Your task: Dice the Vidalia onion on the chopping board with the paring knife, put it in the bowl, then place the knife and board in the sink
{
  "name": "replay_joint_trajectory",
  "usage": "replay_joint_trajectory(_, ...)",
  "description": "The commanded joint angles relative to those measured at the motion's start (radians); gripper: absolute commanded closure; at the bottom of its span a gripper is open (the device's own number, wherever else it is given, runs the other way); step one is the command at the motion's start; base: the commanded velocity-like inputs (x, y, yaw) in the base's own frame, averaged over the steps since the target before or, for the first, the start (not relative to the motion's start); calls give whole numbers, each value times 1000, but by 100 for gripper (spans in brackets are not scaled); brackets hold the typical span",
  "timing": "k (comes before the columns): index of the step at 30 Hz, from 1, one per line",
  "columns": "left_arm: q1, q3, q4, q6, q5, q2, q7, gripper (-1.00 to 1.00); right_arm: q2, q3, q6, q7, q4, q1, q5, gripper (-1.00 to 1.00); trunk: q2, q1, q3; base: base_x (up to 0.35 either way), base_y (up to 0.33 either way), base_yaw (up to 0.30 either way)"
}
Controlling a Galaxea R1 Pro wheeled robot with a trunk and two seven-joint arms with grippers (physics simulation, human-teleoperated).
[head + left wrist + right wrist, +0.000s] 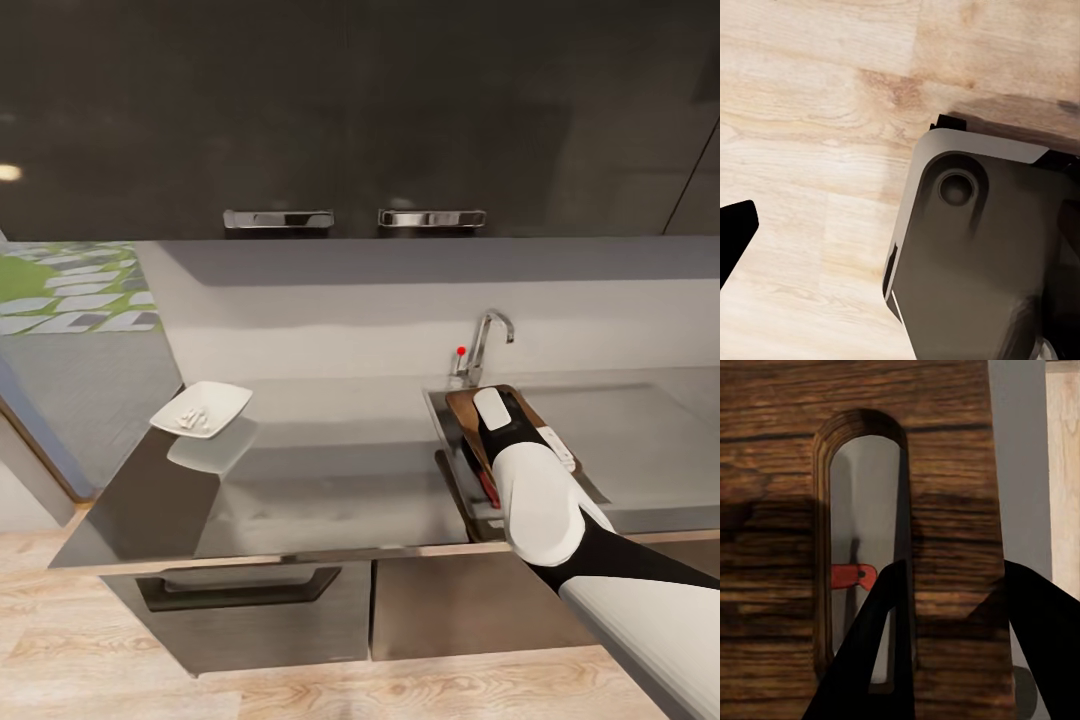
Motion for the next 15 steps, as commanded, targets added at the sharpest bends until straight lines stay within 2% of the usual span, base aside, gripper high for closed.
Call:
replay_joint_trajectory(1,-1,-8,3,-5,6,-1,0,-100,1,-2,3,-1,-2,-1,-1,100,-2,1,-2,40,1,0)
replay_joint_trajectory(5,-1,-8,3,-6,6,-1,0,-100,1,-1,2,1,-1,-1,-1,100,-2,1,-4,138,23,0)
replay_joint_trajectory(10,-1,-8,3,-6,6,-1,0,-100,1,-1,3,3,2,-1,-2,100,-2,1,-9,188,122,0)
replay_joint_trajectory(15,-1,-8,3,-6,6,-1,0,-100,1,-1,3,4,4,-1,-2,100,-2,1,-16,41,31,0)
